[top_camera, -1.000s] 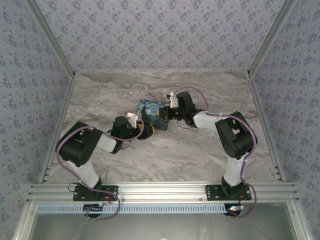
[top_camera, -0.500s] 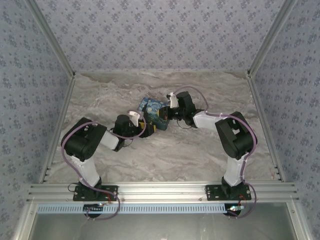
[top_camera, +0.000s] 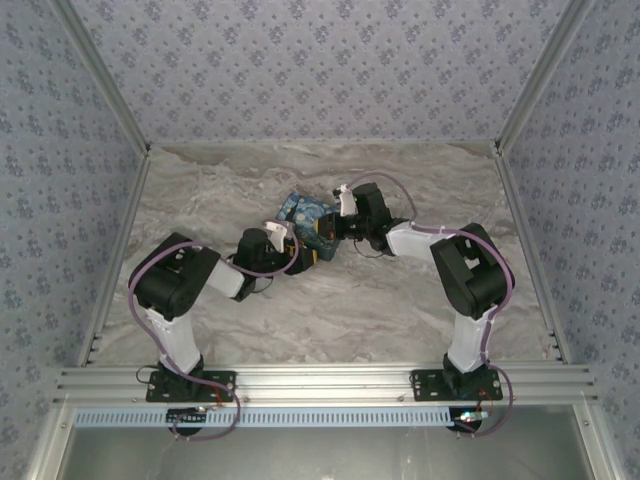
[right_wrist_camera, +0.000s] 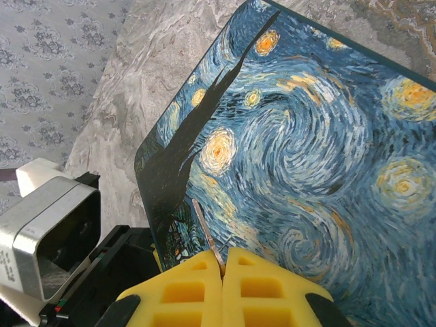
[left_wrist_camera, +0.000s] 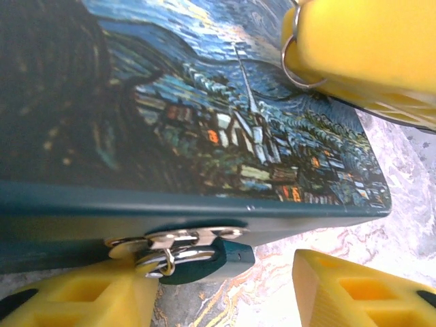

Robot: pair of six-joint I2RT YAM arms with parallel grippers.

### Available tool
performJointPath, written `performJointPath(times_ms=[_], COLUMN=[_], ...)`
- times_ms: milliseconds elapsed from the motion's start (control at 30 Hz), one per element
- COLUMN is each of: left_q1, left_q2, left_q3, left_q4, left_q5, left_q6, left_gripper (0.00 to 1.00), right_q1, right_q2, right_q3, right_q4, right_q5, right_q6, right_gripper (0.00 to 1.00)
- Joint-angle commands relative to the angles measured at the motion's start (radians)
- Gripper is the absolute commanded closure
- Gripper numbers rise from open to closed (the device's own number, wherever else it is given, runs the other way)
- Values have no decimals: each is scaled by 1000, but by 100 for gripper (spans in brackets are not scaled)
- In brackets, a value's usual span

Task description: Unlock the padlock with the key

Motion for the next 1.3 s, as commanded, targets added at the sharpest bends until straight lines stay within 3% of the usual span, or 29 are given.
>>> performJointPath(times_ms=[0, 567, 1267], left_q1=[-13, -14, -13], left_q2=[15, 13, 46], left_q3=[34, 48, 52], left_q4=[-7, -12, 72], left_q5=[-25, -96, -164], left_q6=[-33, -137, -346], left_gripper=[47, 59, 58], right_q1=[17, 18, 20], right_q2=[14, 12, 12], right_q3=[-19, -17, -15], right_q4=[-117, -120, -120], right_q5=[-12, -16, -22], right_q6=[-14, -13, -15], right_gripper=[100, 100, 100])
